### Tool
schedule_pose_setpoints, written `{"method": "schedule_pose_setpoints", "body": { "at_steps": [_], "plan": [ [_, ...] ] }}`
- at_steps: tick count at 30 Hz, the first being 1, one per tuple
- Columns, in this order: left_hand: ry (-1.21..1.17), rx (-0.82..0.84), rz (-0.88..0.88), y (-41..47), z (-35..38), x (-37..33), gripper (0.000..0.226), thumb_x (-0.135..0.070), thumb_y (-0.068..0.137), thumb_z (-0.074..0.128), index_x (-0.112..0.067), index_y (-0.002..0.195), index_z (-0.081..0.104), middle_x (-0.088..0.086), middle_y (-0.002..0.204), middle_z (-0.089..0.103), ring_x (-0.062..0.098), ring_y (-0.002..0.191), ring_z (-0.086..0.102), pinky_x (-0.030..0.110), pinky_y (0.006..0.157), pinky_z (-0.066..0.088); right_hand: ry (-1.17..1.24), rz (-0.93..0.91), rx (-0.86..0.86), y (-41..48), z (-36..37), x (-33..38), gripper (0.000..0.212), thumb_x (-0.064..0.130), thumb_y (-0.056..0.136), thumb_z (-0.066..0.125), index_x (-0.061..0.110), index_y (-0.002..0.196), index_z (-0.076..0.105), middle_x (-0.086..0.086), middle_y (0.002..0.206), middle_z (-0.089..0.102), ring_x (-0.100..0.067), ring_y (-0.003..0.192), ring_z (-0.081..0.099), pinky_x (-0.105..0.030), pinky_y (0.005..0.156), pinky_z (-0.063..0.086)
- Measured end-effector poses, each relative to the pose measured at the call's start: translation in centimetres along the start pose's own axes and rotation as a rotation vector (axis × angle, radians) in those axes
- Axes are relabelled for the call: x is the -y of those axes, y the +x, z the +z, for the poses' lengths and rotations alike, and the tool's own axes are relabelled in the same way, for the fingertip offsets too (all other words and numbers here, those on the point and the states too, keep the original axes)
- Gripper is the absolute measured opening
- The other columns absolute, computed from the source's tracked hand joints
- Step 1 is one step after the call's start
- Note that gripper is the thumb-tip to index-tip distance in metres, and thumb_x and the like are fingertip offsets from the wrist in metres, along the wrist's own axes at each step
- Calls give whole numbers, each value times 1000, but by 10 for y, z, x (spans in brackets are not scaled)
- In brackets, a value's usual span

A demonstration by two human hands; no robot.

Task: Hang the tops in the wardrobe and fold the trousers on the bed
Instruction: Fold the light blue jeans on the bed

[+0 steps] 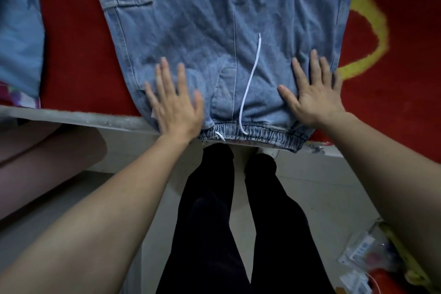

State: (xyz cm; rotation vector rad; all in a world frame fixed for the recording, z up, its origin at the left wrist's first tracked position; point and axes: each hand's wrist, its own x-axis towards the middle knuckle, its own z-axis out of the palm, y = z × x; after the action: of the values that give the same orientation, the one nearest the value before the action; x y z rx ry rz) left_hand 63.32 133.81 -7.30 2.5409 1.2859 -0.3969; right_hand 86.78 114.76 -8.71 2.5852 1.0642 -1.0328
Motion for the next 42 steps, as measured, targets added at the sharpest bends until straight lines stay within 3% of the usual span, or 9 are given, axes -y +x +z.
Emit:
{"method": "schedule_pose_setpoints", "body": {
  "at_steps": [6,9,13,16,22,30,35,38,42],
  "plan": [
    [203,412,83,-2,22,-15,82,-75,90,11,-33,152,-20,12,158,-31,35,145,-28,69,112,-11,6,-68,-23,-1,-5,-11,77,77,93,20,36,157,7,-3,166,-6,-26,152,-2,-55,120,5],
    [129,219,34,-9,13,-37,74,-56,96,31,-19,157,11,20,163,-8,36,150,-8,67,114,0,305,-53,-261,6,-23,-18,57,56,99,41,22,146,41,-15,146,38,-34,134,38,-47,110,30],
    [-103,-188,287,-35,17,-101,45,-33,87,51,-11,126,54,16,134,39,33,120,39,52,99,34,524,166,-437,25,-51,-44,51,38,97,51,9,138,47,-16,132,49,-30,124,48,-34,107,35],
    [-192,-22,465,-51,23,-159,33,-38,87,56,-12,107,61,14,108,51,34,96,51,45,78,44,743,279,-331,45,-68,-58,51,39,98,56,10,140,48,-1,120,56,-12,109,54,-18,97,42],
    [39,308,186,-50,35,-221,87,-85,68,54,-17,123,47,8,123,45,28,117,42,45,94,40,945,213,-109,69,-69,-71,43,43,92,66,16,125,62,4,120,66,-8,106,64,-23,93,53],
    [167,276,46,-46,43,-254,64,-49,78,71,-11,124,47,10,125,45,27,117,44,44,87,45,984,247,-208,73,-59,-71,12,27,98,56,21,107,63,5,105,69,-6,87,65,-16,70,55],
    [-141,399,57,-23,17,-224,34,-39,82,61,-15,105,66,8,110,63,29,104,59,34,74,44,1102,294,-187,70,-72,-58,20,18,96,54,24,79,62,5,86,69,-8,72,65,-23,64,56],
    [-542,617,-24,-16,-11,-194,20,-25,77,65,-14,60,62,-4,59,55,14,61,52,24,57,36,1229,317,-191,67,-83,-43,7,27,93,61,21,93,63,4,96,68,-9,83,67,-26,67,57],
    [-946,711,-133,-22,-47,-142,14,0,76,61,-8,64,63,-2,51,48,9,50,42,19,52,34,1256,309,-228,78,-101,-7,41,49,89,63,20,117,53,4,115,62,-12,98,62,-31,83,55]
  ]
}}
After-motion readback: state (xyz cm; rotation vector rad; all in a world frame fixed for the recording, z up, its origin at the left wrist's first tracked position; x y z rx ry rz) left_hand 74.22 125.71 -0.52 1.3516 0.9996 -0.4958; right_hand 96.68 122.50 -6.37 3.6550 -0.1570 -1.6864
